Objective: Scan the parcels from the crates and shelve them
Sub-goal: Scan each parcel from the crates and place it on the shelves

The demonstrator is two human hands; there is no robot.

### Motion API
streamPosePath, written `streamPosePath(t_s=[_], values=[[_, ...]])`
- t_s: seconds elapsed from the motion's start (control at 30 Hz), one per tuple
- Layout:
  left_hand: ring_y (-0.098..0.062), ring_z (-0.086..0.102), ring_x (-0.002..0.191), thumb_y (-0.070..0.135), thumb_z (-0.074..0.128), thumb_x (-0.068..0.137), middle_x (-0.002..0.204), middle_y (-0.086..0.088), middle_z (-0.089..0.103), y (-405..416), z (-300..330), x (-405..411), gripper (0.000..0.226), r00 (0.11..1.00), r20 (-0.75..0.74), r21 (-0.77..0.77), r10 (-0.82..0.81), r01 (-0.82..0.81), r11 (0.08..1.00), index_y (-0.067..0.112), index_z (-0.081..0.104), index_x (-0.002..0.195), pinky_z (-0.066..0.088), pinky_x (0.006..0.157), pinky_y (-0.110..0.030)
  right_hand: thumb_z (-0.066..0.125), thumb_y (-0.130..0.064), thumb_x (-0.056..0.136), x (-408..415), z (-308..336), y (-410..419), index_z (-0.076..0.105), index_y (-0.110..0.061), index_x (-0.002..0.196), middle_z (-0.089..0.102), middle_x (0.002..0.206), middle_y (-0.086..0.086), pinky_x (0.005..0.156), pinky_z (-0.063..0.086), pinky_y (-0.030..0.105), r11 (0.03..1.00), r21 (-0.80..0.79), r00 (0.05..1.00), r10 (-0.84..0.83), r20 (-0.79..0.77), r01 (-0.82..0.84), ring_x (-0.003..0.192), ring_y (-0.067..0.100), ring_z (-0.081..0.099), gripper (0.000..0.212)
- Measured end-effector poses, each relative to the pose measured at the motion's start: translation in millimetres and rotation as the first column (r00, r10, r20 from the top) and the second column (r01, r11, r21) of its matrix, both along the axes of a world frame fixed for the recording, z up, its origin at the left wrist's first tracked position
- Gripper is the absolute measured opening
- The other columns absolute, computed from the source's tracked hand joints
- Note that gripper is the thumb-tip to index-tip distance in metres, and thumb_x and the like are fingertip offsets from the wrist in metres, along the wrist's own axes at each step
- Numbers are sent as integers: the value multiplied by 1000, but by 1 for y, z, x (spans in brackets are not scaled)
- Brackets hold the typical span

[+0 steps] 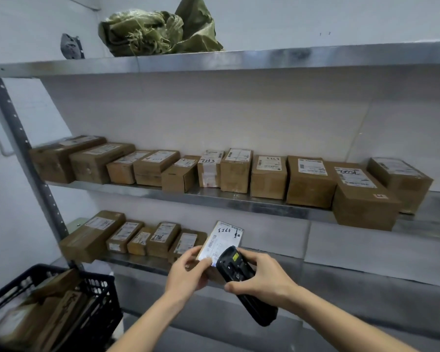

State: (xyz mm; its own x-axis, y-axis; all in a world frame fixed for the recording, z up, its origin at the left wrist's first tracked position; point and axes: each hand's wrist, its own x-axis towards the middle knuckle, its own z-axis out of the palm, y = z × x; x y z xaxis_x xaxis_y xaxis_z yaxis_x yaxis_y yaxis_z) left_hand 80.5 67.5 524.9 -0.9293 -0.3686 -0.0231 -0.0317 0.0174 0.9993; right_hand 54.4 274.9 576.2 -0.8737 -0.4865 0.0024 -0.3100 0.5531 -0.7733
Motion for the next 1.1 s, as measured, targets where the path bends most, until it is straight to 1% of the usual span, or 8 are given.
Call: streamPosePath(t_s=[0.17, 0.27, 0.4, 0.5, 0.6, 0.77, 0.93, 1.1], values=[[-15, 71, 93, 68, 84, 59, 99, 6, 76, -17, -42, -10, 63, 1000, 28, -108, 0, 3, 994, 37, 73, 112, 58, 77, -35, 87, -51, 60, -18, -36, -14, 61, -49, 135, 75, 108, -28, 96, 56, 27, 1000, -26, 998, -6, 55, 8, 99, -7, 69, 80], [-14, 73, 96, 54, 87, 64, 98, 9, 78, -32, -67, -27, 51, 998, 67, -120, -8, 16, 993, 33, 74, 108, 59, 90, -43, 86, -49, 61, -37, -62, -27, 66, -51, 127, 75, 105, -27, 96, 57, 30, 1000, -7, 995, -3, 99, 4, 98, -6, 69, 69], [-8, 70, 105, 65, 86, 61, 112, 10, 75, -57, -100, -68, 73, 987, 129, -147, -97, 116, 982, 27, 71, 122, 57, 96, -38, 88, -39, 65, -76, -103, -47, 69, -45, 121, 75, 105, -26, 95, 58, 30, 999, -30, 983, -40, 177, 46, 96, -7, 70, 60], [-10, 72, 101, 45, 90, 66, 111, 4, 76, -75, -132, -104, 63, 984, 145, -128, -102, 121, 984, 21, 71, 122, 58, 92, -37, 92, -25, 65, -108, -142, -64, 68, -55, 106, 74, 96, -29, 88, 58, 20, 993, -60, 972, -87, 217, 103, 89, -15, 67, 56], [-9, 71, 103, 18, 84, 80, 111, 7, 76, -87, -161, -137, 44, 977, 146, -120, -158, 176, 977, 24, 70, 122, 59, 87, -28, 93, -39, 59, -141, -180, -80, 58, -80, 98, 70, 106, -39, 89, 57, 21, 991, -59, 975, -107, 195, 121, 98, -11, 68, 67], [-7, 74, 90, -11, 71, 84, 105, 3, 77, -99, -201, -178, 39, 969, 138, 0, -206, 208, 978, 13, 69, 114, 56, 69, -18, 95, -27, 68, -181, -233, -100, 49, -71, 110, 65, 103, -44, 75, 53, 10, 986, -55, 963, -142, 228, 158, 93, -16, 65, 76], [-2, 74, 85, -15, 64, 87, 90, 15, 78, -106, -237, -205, 41, 959, 149, -31, -241, 248, 968, 17, 66, 113, 56, 68, -15, 95, -32, 68, -204, -280, -115, 48, -66, 118, 70, 107, -29, 78, 56, 16, 980, -37, 951, -179, 250, 194, 94, -8, 68, 77], [6, 70, 89, 7, 74, 88, 107, 12, 74, -116, -255, -229, 40, 974, 184, -184, -131, 165, 969, 18, 69, 125, 53, 72, -9, 93, -37, 64, -233, -293, -124, 57, -55, 127, 74, 105, -21, 82, 62, 28, 982, -2, 959, -182, 219, 187, 91, -2, 70, 74]])
